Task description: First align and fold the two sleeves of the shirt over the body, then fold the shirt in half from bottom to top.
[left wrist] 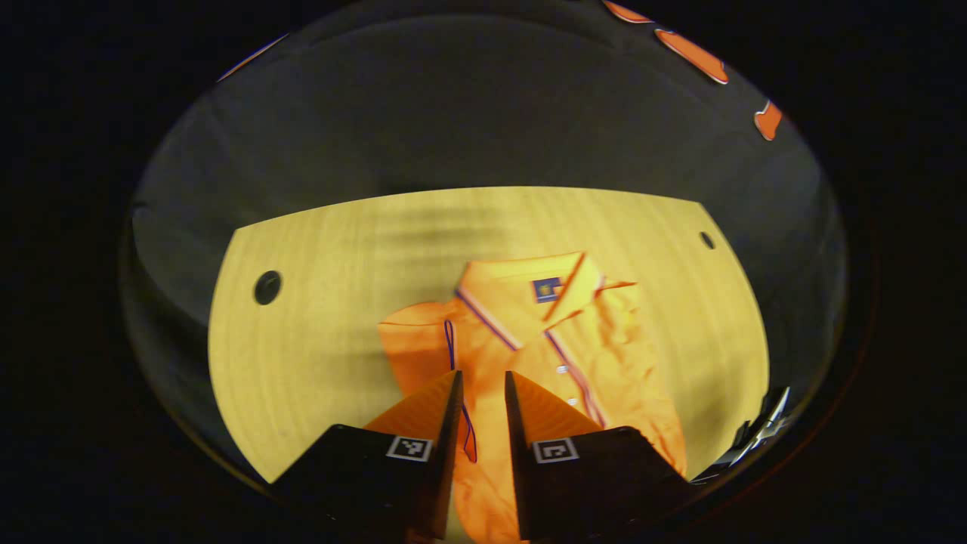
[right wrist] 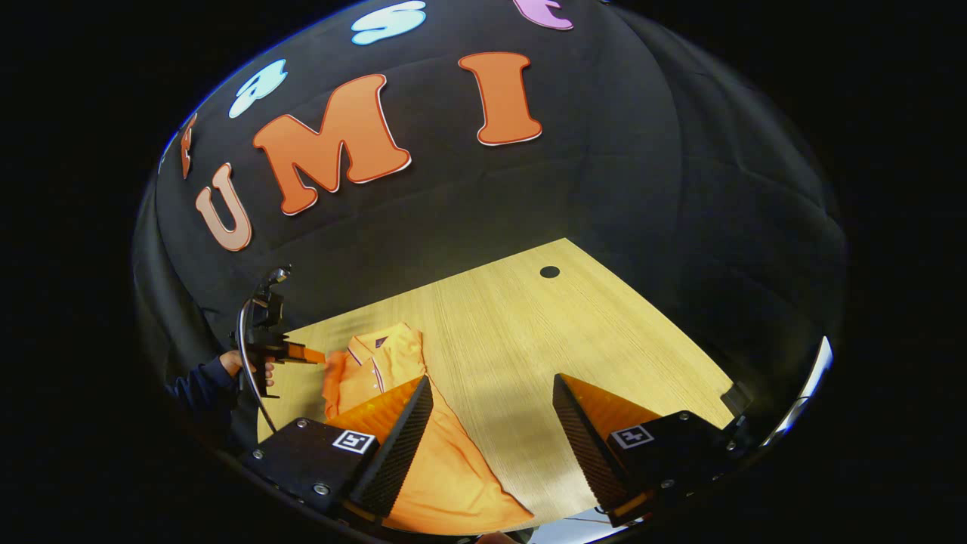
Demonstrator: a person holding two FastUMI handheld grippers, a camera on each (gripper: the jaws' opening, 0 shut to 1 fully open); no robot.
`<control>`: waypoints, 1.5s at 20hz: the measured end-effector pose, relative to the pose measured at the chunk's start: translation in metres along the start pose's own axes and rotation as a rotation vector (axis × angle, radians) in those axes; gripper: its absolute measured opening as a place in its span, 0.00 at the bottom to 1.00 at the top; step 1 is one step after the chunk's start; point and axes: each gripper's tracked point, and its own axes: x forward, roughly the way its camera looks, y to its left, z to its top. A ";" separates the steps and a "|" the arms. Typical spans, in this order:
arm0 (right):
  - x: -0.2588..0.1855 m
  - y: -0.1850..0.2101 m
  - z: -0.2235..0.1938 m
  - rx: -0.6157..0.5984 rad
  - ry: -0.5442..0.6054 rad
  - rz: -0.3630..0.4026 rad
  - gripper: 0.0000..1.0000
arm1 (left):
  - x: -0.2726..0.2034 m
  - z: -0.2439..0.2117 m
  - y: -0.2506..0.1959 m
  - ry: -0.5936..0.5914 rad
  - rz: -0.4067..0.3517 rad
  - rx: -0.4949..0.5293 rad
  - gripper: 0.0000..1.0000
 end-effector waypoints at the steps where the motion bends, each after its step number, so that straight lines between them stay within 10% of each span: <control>1: -0.002 -0.003 -0.003 0.006 0.004 -0.005 0.97 | -0.005 0.002 -0.010 -0.012 -0.028 0.002 0.49; 8: -0.001 -0.009 0.007 -0.063 -0.059 0.036 0.98 | -0.073 0.007 -0.021 -0.223 0.024 0.015 0.98; 24: -0.074 0.100 0.025 -0.359 -0.548 0.518 0.98 | -0.404 -0.082 -0.062 -1.131 0.398 0.051 0.97; 30: -0.056 0.089 -0.048 -0.429 -0.378 0.539 0.98 | -0.377 -0.166 -0.082 -0.990 0.453 0.049 0.95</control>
